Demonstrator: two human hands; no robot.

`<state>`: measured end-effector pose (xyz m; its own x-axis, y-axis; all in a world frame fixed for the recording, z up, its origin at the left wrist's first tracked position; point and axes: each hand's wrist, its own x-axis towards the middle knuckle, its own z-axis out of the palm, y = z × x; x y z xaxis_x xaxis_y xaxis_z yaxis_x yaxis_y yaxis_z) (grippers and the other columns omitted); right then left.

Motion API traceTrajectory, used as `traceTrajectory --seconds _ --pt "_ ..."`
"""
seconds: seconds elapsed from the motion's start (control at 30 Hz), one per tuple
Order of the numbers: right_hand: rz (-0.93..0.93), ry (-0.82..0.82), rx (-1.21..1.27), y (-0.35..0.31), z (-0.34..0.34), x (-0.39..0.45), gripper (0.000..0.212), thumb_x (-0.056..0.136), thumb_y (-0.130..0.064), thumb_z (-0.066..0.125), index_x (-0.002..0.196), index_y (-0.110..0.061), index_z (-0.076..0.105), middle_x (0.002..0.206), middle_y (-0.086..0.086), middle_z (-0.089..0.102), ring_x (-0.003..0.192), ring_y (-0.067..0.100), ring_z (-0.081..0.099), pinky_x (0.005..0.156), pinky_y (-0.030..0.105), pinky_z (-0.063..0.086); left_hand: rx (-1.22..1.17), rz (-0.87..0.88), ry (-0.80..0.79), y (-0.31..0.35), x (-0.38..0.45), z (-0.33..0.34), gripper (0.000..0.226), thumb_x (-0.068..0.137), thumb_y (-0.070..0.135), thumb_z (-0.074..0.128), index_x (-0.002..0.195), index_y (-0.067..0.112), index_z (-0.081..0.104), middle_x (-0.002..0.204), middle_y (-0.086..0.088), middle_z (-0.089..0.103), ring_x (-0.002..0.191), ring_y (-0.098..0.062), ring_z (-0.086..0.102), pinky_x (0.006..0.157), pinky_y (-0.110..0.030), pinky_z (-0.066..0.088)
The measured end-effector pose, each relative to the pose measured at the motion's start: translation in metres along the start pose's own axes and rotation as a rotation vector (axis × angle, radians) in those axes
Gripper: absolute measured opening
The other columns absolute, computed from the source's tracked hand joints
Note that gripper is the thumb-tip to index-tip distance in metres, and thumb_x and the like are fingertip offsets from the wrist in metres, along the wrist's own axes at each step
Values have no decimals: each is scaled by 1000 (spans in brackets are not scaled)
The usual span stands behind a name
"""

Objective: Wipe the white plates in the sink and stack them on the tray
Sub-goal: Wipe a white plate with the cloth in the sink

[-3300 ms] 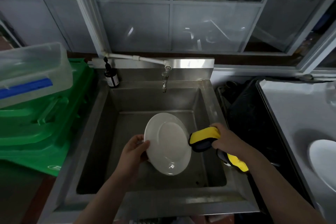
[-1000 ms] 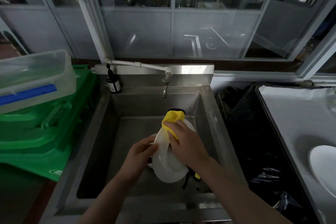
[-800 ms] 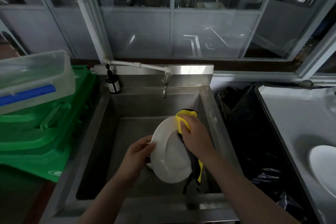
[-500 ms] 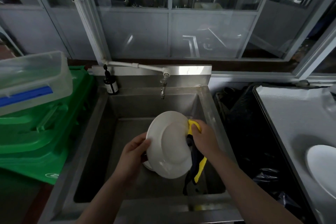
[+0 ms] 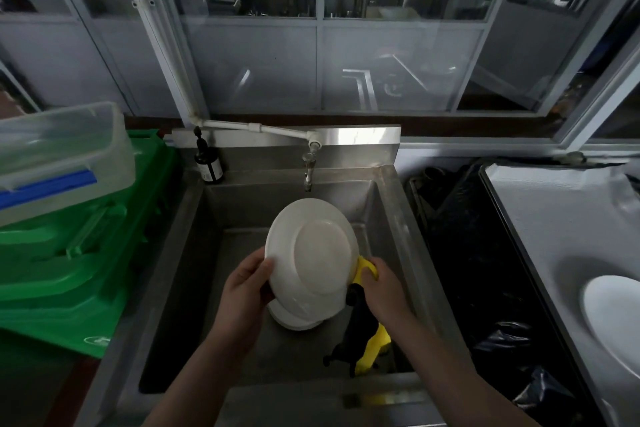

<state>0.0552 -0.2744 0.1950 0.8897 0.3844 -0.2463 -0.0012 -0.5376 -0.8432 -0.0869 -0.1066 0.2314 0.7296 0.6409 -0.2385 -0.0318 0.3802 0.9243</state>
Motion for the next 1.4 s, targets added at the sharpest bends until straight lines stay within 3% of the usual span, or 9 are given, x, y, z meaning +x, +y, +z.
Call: traceTrajectory --seconds 0.1,0.23,0.37,0.5,0.73,0.83,0.97,1.13,1.4 --pt "30 4 14 0 7 0 35 103 -21 43 136 -15 51 129 7 56 118 24 52 87 27 37 -1 13 10 3 3 -2 26 101 11 50 118 12 69 115 -10 73 105 -24 68 75 -30 59" --pt "55 18 45 -3 7 0 31 104 -24 40 131 -16 53 121 4 59 103 17 52 84 30 41 6 8 -14 3 2 0 26 101 12 49 121 10 67 117 -11 72 106 -26 68 83 -39 58" --pt "-5 65 48 -11 2 0 26 104 -23 41 125 -18 54 103 -3 55 92 13 52 76 28 40 9 13 -31 1 -2 5 24 101 11 49 116 10 67 111 -10 73 101 -24 68 78 -34 60" --pt "-81 85 15 -22 -1 1 21 103 -25 43 120 -25 54 100 -6 57 84 5 55 62 19 40 40 28 -60 -1 -5 7 24 100 10 50 114 11 69 110 -10 73 101 -24 68 80 -36 59" --pt "-104 103 16 -41 -4 7 17 102 -25 46 118 -22 53 101 -6 55 79 -3 50 59 16 36 75 45 -82 2 -8 3 23 100 10 51 114 14 70 111 -13 72 100 -26 69 82 -42 59" --pt "-138 104 49 -54 0 9 20 101 -29 46 120 -24 52 106 -7 56 91 7 56 69 25 43 121 43 -129 0 -11 5 24 99 10 53 116 14 69 108 -11 74 99 -26 71 81 -43 60" --pt "-236 121 -29 -70 10 7 18 100 -32 46 117 -25 51 107 -6 58 96 16 58 84 39 50 160 43 -140 -1 -12 9 24 99 10 53 119 11 67 104 -9 75 97 -26 71 80 -40 60" --pt "-414 98 -78 -82 19 -2 16 101 -26 48 116 -20 51 101 -8 56 84 5 54 75 26 46 167 45 -138 3 -9 7 24 99 11 53 116 14 69 107 -11 74 98 -26 71 83 -42 59" --pt "-674 -34 -313 -92 19 -16 19 100 -28 49 117 -20 52 103 0 63 85 18 61 71 36 48 207 57 -136 9 -6 6 24 98 14 55 117 14 70 105 -10 75 98 -25 72 86 -44 56"
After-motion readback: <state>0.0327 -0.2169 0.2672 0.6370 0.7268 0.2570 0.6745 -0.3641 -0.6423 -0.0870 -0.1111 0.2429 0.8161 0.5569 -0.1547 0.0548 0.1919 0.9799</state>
